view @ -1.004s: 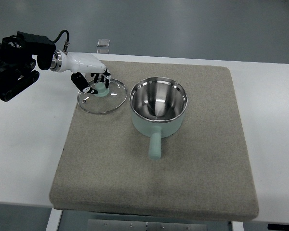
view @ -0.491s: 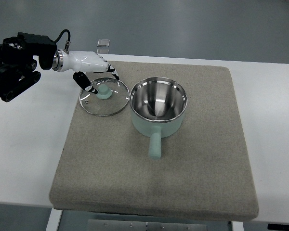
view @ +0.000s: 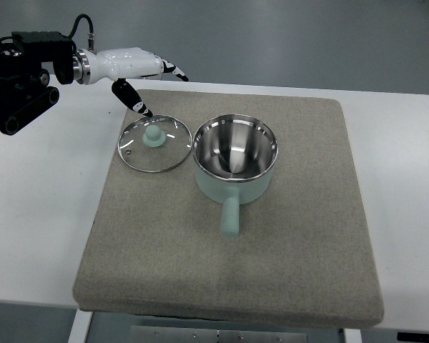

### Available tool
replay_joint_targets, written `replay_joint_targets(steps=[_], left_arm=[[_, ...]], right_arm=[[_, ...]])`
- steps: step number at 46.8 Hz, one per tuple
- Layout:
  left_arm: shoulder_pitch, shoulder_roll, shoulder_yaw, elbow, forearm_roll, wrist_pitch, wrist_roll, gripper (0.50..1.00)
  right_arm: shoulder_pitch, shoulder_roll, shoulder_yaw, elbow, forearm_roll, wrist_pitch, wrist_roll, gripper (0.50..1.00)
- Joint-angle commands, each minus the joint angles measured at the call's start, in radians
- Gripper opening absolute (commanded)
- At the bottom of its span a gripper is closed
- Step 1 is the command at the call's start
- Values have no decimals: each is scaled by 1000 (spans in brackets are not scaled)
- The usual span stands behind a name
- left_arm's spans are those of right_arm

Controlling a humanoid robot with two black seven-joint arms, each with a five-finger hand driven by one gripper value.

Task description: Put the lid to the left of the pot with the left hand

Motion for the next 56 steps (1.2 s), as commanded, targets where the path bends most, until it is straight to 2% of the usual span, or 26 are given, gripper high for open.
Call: replay_joint_targets(steps=[1,21,27,31,39,50,56], left_arm=[[-4,4,-13,13,-135,0,0,986],[13,-48,-10,278,-784,11,0,992],[14,-83,-10,347,-1022,-9,111,996],[25,-97,-1,359,-1148,-32,148,999],[80,-135,-48,396,-1252,-43,155,999],[189,-146,-145,422,-1334,-147,149,1000],[226,-146,-202,419,-1329,-155,149,1000]], right_arm=[[1,0,0,0,0,0,0,924],[1,0,0,0,0,0,0,924],[1,0,0,0,0,0,0,924],[-1,0,0,0,0,0,0,924],[1,0,0,0,0,0,0,924],[1,0,0,0,0,0,0,924],[1,0,0,0,0,0,0,924]])
